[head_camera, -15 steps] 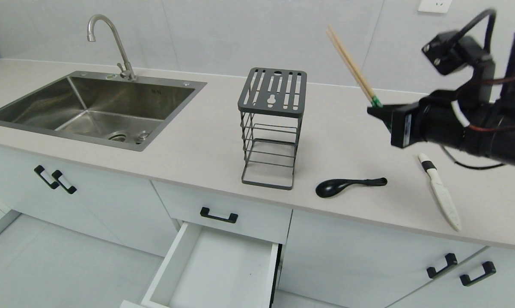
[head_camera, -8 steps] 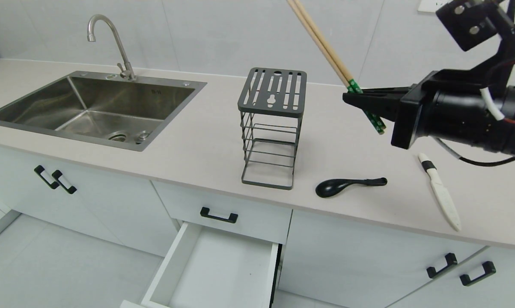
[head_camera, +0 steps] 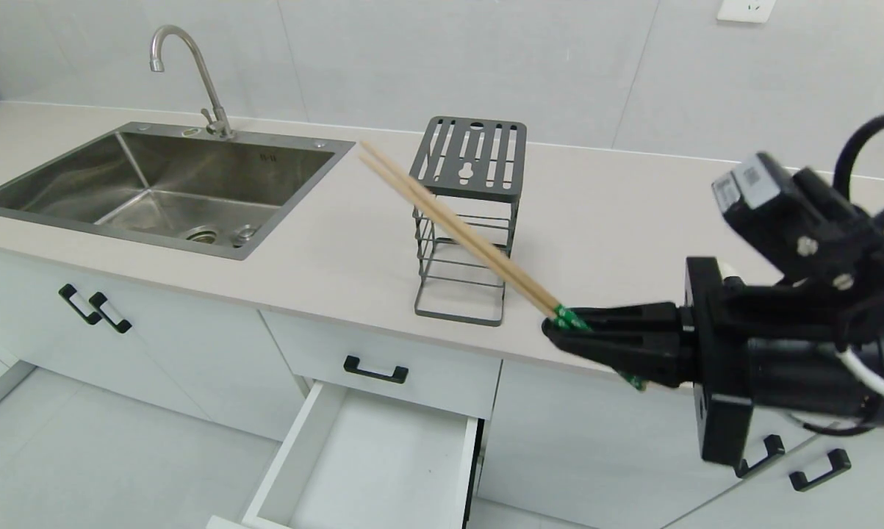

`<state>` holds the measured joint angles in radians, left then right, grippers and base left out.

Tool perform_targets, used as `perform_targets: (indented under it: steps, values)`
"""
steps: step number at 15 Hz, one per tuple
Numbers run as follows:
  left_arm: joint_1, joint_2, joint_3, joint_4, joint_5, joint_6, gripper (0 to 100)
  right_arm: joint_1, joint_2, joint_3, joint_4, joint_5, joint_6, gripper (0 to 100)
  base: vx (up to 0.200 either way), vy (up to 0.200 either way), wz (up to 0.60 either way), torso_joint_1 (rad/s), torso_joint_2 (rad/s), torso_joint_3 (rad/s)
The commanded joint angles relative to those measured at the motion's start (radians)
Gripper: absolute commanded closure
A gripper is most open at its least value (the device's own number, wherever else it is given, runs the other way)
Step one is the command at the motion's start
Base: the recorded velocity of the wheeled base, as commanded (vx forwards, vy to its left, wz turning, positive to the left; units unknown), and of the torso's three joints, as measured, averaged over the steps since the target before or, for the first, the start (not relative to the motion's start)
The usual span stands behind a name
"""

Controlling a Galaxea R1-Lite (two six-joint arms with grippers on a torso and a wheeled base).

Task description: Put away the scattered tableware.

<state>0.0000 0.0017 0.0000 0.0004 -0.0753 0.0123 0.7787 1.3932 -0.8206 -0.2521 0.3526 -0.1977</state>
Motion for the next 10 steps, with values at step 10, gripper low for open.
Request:
perform_targets:
  steps: [10]
  values:
    - [0.0,0.001,0.0,0.001,0.0,0.0,0,0.188,0.231,-0.043,0.03,-0.004,-0.025,100,0.0,0.0,0.0,0.0,0.0,0.0]
